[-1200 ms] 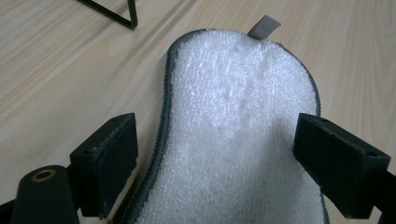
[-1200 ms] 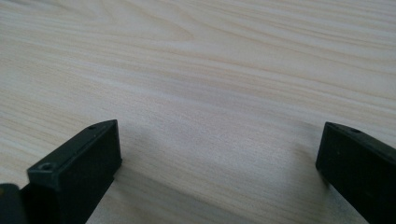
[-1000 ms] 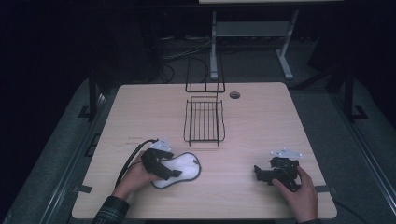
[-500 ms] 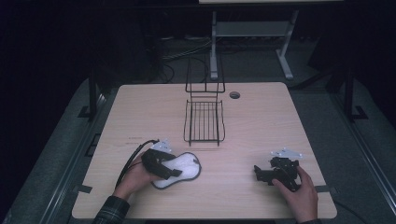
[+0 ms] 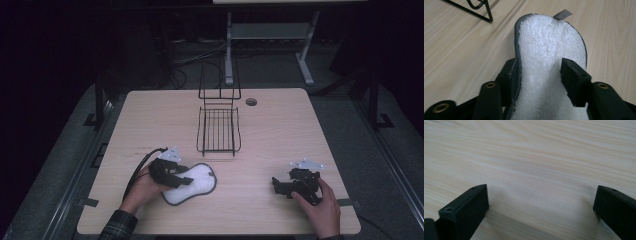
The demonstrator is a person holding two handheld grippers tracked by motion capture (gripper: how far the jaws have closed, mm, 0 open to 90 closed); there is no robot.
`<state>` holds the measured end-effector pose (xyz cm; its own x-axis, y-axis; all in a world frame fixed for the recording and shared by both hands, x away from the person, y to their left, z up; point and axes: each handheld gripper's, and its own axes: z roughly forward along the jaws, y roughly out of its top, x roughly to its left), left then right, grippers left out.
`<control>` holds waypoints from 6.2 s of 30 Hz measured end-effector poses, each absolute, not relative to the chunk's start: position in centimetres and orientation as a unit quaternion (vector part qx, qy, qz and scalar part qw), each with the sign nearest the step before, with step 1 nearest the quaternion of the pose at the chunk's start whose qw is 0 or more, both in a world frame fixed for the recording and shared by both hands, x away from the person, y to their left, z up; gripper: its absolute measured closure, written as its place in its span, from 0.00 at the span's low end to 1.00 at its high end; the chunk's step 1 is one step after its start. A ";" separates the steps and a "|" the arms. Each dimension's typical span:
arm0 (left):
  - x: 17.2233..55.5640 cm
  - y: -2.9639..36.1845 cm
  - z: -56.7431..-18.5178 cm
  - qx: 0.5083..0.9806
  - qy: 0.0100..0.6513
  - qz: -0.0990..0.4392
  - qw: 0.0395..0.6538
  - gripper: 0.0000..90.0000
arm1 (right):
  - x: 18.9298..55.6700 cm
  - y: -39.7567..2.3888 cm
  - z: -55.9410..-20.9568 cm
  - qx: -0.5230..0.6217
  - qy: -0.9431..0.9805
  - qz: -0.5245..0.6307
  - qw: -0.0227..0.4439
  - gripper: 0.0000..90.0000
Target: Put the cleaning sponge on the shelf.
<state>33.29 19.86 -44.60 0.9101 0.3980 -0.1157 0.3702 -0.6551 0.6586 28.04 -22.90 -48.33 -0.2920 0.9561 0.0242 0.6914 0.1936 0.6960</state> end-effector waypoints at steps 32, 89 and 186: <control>32.8 21.7 -41.3 0.874 0.213 -0.026 0.437 0.93 | 28.0 -22.9 -48.3 0.555 0.742 0.309 0.214 0.00; 37.5 23.6 -36.1 0.817 0.271 0.005 0.509 0.94 | 28.0 -22.9 -48.3 0.554 0.743 0.308 0.215 0.00; 48.0 16.0 -41.3 0.833 0.321 0.053 0.447 0.99 | 28.0 -22.9 -48.3 0.554 0.743 0.308 0.215 0.00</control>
